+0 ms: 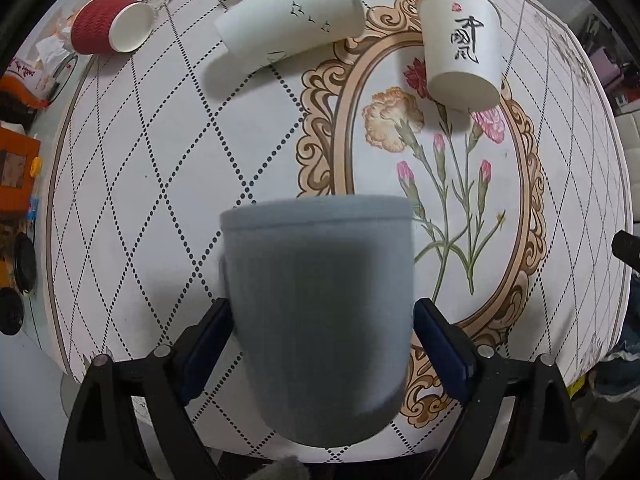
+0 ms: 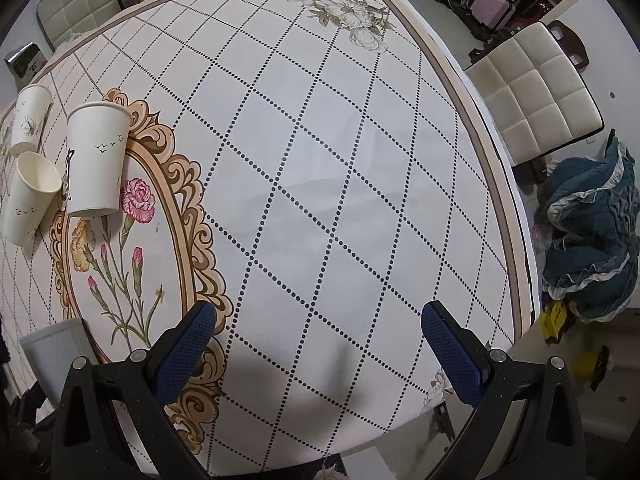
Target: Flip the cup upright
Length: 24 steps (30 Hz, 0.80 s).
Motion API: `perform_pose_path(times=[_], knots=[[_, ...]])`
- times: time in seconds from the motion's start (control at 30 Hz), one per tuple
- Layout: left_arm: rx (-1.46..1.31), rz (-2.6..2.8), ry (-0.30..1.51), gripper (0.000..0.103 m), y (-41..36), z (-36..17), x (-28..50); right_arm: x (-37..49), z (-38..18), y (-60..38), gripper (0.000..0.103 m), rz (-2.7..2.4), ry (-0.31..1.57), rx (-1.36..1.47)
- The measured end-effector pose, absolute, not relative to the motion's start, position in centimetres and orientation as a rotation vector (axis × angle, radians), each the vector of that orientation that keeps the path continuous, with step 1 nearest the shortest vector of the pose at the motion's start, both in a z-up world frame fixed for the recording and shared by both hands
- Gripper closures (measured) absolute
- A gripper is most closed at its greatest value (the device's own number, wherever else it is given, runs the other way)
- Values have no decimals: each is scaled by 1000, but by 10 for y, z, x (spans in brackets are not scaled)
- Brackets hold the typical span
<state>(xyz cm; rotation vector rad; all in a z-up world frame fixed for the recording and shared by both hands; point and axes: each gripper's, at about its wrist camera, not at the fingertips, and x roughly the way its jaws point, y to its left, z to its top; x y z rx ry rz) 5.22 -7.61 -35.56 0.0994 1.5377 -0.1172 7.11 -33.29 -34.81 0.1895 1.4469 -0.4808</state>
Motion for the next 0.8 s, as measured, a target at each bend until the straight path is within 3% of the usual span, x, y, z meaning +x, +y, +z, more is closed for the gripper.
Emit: perform_pose_path(times=[0.37, 0.8], knots=[[96, -146, 1522, 4, -84, -337, 46, 65, -351, -332, 0, -484, 1453, 215], [138, -23, 1309, 4, -44, -247, 48, 63, -337, -322, 0, -460, 1424, 238]])
